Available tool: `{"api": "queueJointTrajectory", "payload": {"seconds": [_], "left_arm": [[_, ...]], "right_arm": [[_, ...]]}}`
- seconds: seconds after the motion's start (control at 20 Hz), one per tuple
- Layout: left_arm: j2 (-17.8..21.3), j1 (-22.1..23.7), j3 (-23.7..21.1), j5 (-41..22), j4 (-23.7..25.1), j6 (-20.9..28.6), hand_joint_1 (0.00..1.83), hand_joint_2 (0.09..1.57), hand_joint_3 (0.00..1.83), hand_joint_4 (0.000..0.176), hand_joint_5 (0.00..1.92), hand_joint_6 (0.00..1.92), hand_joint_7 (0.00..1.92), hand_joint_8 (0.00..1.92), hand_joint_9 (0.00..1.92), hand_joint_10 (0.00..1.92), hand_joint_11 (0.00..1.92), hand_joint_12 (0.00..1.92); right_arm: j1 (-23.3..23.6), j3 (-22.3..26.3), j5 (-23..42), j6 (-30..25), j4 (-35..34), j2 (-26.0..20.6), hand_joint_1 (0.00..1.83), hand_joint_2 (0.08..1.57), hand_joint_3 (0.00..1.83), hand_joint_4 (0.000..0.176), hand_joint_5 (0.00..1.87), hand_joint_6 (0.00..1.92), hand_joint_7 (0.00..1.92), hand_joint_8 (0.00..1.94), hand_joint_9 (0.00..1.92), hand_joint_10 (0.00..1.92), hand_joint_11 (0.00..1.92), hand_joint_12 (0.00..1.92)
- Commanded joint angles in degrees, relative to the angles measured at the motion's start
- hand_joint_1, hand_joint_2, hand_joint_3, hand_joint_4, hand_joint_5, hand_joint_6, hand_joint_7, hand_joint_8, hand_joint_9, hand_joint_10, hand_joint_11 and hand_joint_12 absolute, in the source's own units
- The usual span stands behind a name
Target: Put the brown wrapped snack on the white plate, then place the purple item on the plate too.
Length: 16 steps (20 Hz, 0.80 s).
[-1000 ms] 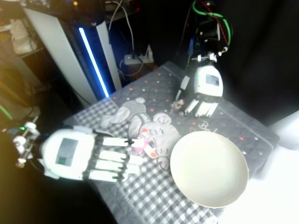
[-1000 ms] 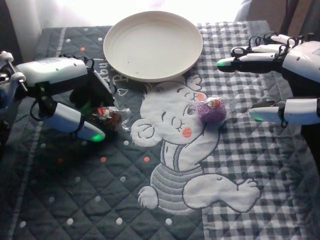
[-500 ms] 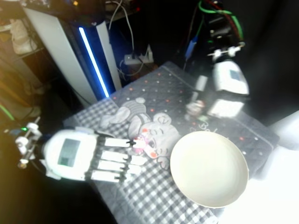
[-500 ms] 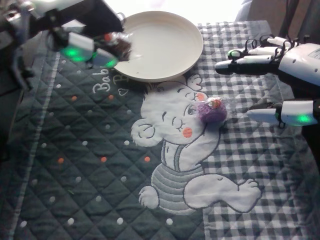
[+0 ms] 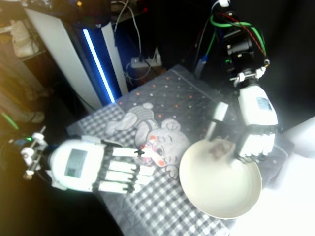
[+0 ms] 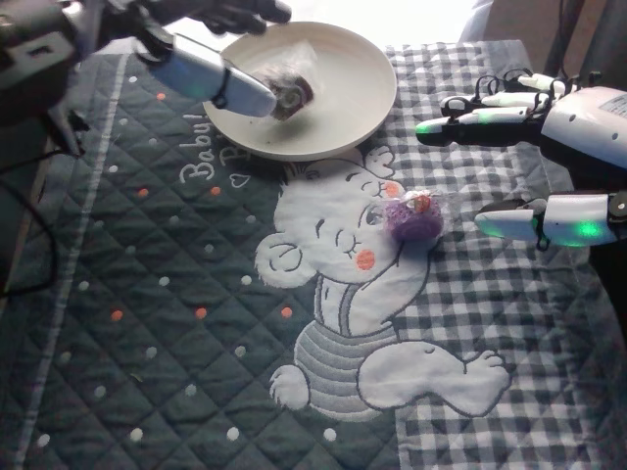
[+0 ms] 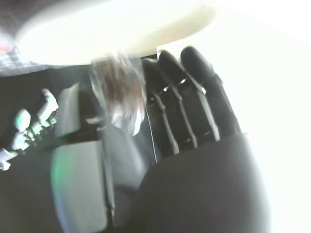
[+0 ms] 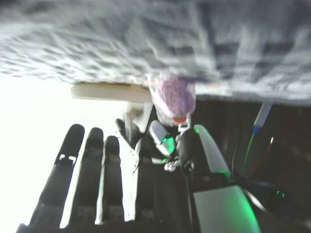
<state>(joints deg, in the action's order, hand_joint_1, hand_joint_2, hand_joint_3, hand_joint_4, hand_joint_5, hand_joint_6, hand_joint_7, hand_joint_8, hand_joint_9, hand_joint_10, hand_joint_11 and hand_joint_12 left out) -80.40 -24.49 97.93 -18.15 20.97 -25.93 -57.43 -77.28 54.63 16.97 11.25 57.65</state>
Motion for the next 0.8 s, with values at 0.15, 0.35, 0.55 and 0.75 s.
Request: {"api": "queueJointTrajectory", "payload": {"seconds": [0.15, 0.35, 0.55, 0.75], "left_arm": [[7.4, -2.3, -7.6, -12.2, -0.8, -0.1, 0.75, 0.89, 0.01, 0.169, 0.23, 0.0, 0.29, 0.0, 0.35, 0.0, 0.0, 0.96], [16.5, -8.1, -17.5, -19.0, -0.8, -0.1, 0.76, 0.91, 0.0, 0.176, 0.21, 0.0, 0.25, 0.0, 0.29, 0.01, 0.0, 0.71], [20.0, -13.2, -21.8, -22.2, -2.8, -0.1, 0.72, 0.91, 0.0, 0.176, 0.21, 0.0, 0.24, 0.0, 0.24, 0.0, 0.0, 0.35], [21.6, -17.4, -23.8, -24.8, -7.0, -0.1, 0.69, 0.91, 0.0, 0.159, 0.22, 0.01, 0.28, 0.0, 0.26, 0.0, 0.0, 0.5]], "right_arm": [[0.7, -0.2, 9.2, -3.0, -1.0, 0.0, 0.75, 1.15, 0.0, 0.176, 0.36, 0.0, 0.27, 0.01, 0.35, 0.01, 0.0, 1.23], [0.8, -0.2, 10.4, -3.8, -0.7, 0.1, 0.77, 1.12, 0.0, 0.162, 0.39, 0.0, 0.29, 0.0, 0.29, 0.0, 0.0, 1.14], [0.9, -0.9, 9.8, -3.8, -0.7, 0.8, 0.8, 1.08, 0.0, 0.174, 0.39, 0.0, 0.31, 0.0, 0.34, 0.01, 0.0, 1.18], [0.9, -1.7, 6.5, -3.3, -0.6, 2.0, 0.83, 1.05, 0.0, 0.152, 0.41, 0.0, 0.32, 0.0, 0.38, 0.0, 0.07, 1.05]]}}
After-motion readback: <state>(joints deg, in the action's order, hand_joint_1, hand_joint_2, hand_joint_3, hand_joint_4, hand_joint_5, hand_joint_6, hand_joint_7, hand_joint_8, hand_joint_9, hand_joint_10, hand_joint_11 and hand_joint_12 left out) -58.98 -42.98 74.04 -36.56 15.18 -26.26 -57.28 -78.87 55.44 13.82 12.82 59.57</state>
